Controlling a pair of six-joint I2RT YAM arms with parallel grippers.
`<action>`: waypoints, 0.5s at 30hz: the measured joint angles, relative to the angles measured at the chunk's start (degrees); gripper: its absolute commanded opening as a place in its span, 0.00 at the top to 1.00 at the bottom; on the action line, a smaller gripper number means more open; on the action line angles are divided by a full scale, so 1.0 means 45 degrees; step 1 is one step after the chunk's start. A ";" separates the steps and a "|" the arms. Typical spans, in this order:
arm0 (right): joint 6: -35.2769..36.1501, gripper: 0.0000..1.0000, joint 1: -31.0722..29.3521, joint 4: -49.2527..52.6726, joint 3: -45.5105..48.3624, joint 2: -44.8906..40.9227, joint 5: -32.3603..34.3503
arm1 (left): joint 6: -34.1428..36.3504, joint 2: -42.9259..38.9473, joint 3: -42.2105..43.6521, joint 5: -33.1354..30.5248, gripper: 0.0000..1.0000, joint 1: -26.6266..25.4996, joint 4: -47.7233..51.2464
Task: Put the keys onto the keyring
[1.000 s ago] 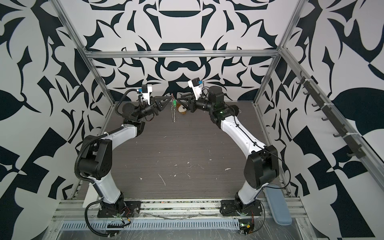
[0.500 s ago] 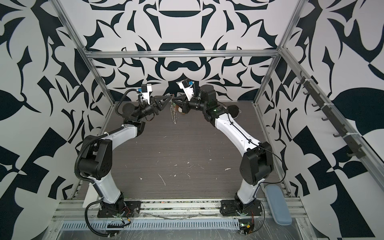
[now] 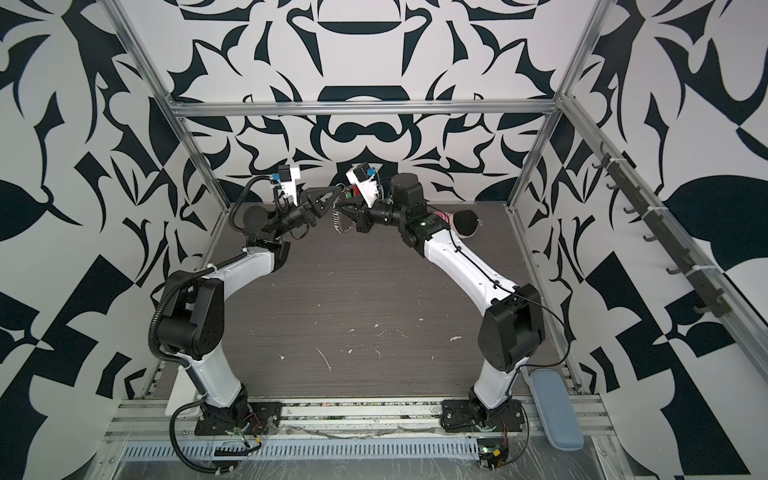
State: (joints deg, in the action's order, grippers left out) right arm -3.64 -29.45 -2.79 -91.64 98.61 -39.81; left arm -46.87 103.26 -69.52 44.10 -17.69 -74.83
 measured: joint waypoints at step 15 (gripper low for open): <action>-0.4002 0.65 0.2069 -0.3274 0.0908 -0.0690 -0.1175 | -0.0447 0.0121 -0.0194 0.0005 1.00 0.0000 -0.0442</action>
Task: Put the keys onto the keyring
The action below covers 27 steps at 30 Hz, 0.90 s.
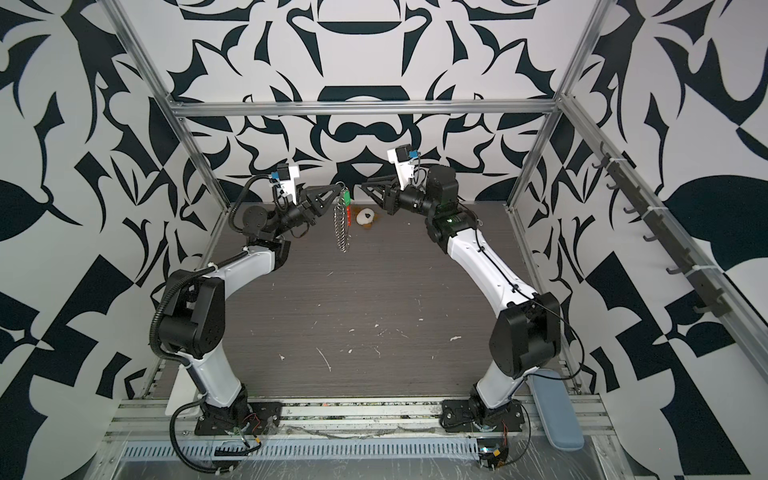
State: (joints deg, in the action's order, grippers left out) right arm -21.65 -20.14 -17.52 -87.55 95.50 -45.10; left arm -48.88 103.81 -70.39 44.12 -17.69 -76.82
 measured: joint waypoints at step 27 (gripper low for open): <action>-0.0685 0.62 -0.0811 -0.1234 -0.0330 0.1384 -0.0826 | -0.0335 0.0000 -0.0005 -0.0194 1.00 0.0000 -0.0121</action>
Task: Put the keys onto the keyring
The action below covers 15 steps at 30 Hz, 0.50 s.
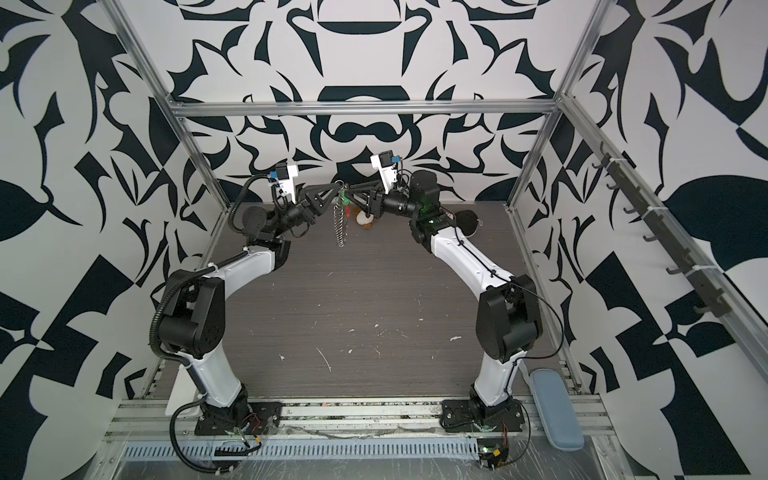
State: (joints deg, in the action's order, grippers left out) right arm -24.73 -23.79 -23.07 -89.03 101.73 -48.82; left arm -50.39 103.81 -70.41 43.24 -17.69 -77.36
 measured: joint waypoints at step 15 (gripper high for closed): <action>0.0816 0.66 -0.0452 0.0855 -0.1161 0.0549 -0.0151 | -0.0243 0.0024 -0.0005 -0.0126 1.00 0.0010 -0.0092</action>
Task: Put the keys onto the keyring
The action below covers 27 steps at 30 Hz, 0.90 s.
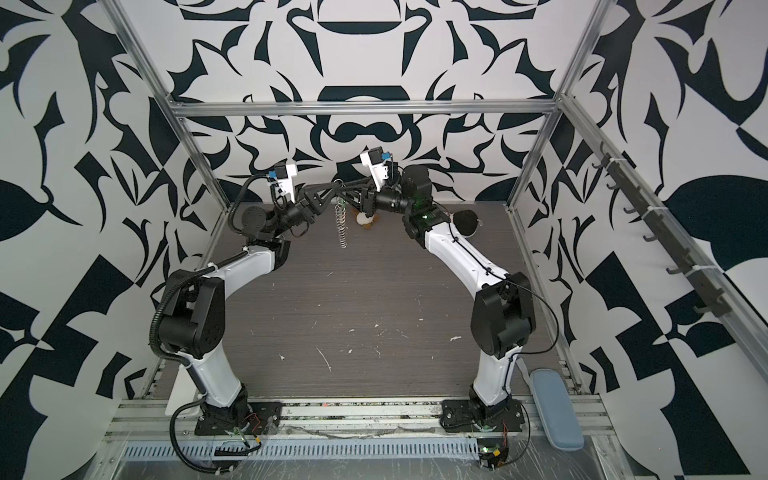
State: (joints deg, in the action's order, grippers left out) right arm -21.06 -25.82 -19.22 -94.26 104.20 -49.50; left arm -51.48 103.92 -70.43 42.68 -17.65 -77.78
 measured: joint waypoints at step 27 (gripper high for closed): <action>0.1632 0.61 -0.0049 0.1569 0.1559 -0.1321 0.0418 | 0.0005 0.0053 -0.0141 0.0117 1.00 0.0102 -0.0155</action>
State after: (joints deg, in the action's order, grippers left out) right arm -13.72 -26.04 -12.16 -87.24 98.26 -47.62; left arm -51.46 104.16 -71.07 43.20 -17.19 -78.48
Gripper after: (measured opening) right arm 0.394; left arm 0.045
